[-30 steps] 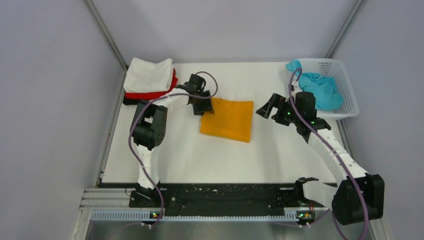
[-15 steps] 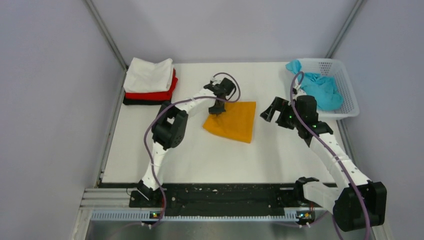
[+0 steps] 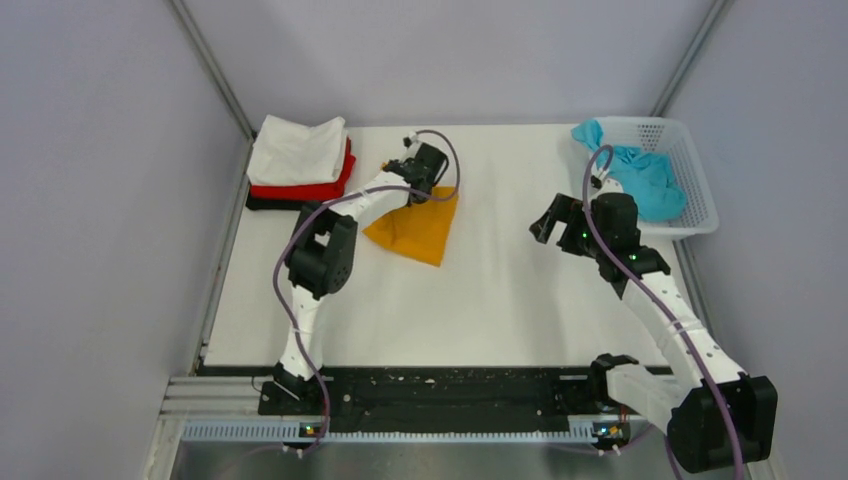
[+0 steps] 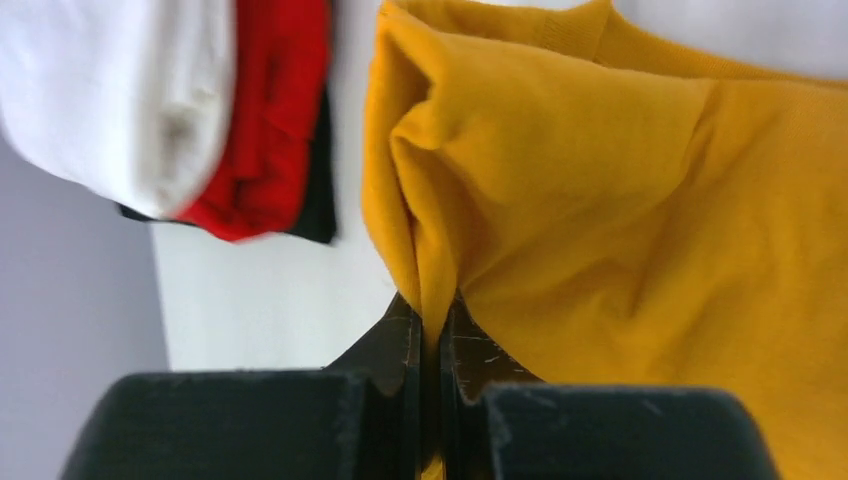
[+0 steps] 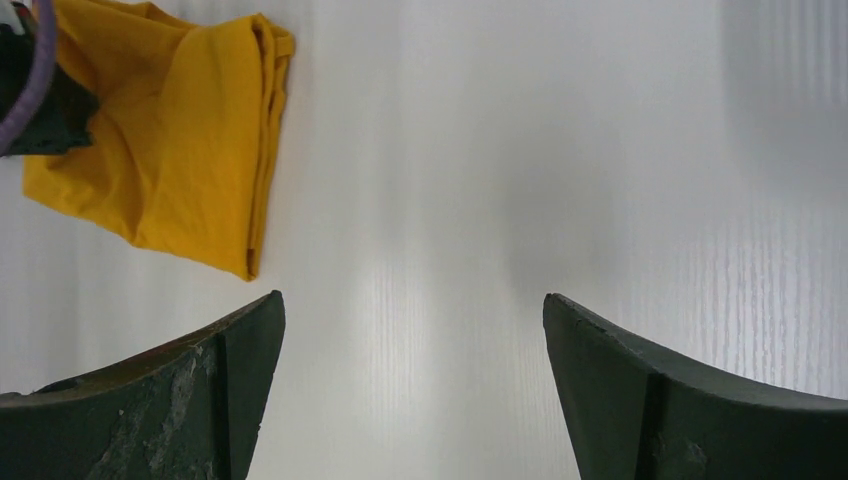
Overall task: Fold and stack the t-shirts
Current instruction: Put the neatly folded tshirt into the corner of the board with the left arm
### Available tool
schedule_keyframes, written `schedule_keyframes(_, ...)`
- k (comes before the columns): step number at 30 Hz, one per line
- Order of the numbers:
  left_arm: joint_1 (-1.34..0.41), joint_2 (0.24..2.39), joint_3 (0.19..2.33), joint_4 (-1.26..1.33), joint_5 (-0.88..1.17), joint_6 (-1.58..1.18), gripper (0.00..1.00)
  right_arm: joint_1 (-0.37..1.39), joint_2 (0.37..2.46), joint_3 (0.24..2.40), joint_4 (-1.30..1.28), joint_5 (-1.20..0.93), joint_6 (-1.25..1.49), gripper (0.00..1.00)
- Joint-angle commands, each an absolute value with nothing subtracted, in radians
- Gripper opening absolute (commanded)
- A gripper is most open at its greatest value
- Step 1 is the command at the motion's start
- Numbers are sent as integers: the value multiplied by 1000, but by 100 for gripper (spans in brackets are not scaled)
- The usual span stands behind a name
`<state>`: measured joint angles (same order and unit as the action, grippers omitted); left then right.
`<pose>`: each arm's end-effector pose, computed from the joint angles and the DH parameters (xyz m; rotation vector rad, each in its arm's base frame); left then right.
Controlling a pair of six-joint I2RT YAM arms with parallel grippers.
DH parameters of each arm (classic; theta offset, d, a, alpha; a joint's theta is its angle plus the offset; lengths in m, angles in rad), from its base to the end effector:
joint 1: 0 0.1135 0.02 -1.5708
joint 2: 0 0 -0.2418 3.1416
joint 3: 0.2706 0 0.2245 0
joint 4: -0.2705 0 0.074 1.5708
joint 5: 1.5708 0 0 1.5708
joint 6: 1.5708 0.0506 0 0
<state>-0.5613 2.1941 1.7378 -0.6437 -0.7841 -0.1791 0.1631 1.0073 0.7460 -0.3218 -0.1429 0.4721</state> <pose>0.3844 -0.1995 0.1705 0.2170 2.3457 0.7001 0.2148 0.0427 0.2517 0.2538 2.1786 0.5175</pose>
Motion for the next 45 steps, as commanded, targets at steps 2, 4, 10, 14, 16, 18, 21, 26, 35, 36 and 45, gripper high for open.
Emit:
schedule_keyframes(2,-465,2055,1799,-459,-841,95,0,158,990,744,-311,-93,448,99)
schedule_keyframes(4,-445,2033,1799,-423,-808,159,0,158,997,745,-311,-87,446,99)
schedule_keyframes(10,-414,2022,1851,-339,-824,310,0,158,1003,748,-311,-75,440,99)
schedule_keyframes(14,-393,2025,1933,-390,-800,320,0,158,1006,748,-312,-65,436,99)
schedule_keyframes(16,-380,2018,1967,-421,-766,309,0,157,1011,750,-314,-64,437,99)
schedule_keyframes(18,-368,2003,1985,-429,-733,295,0,157,1013,752,-315,-64,437,99)
schedule_keyframes(21,-357,1983,2009,-445,-686,281,0,158,1012,752,-316,-67,437,99)
schedule_keyframes(26,-341,1980,2100,-506,-658,261,0,158,1011,751,-316,-62,437,99)
schedule_keyframes(35,-294,1961,2243,-584,-567,218,0,158,1019,752,-316,-52,440,99)
schedule_keyframes(36,-290,1958,2253,-587,-563,219,0,157,1019,752,-315,-53,440,99)
schedule_keyframes(45,-213,1968,2280,-594,-491,201,0,157,1030,753,-323,-45,443,99)
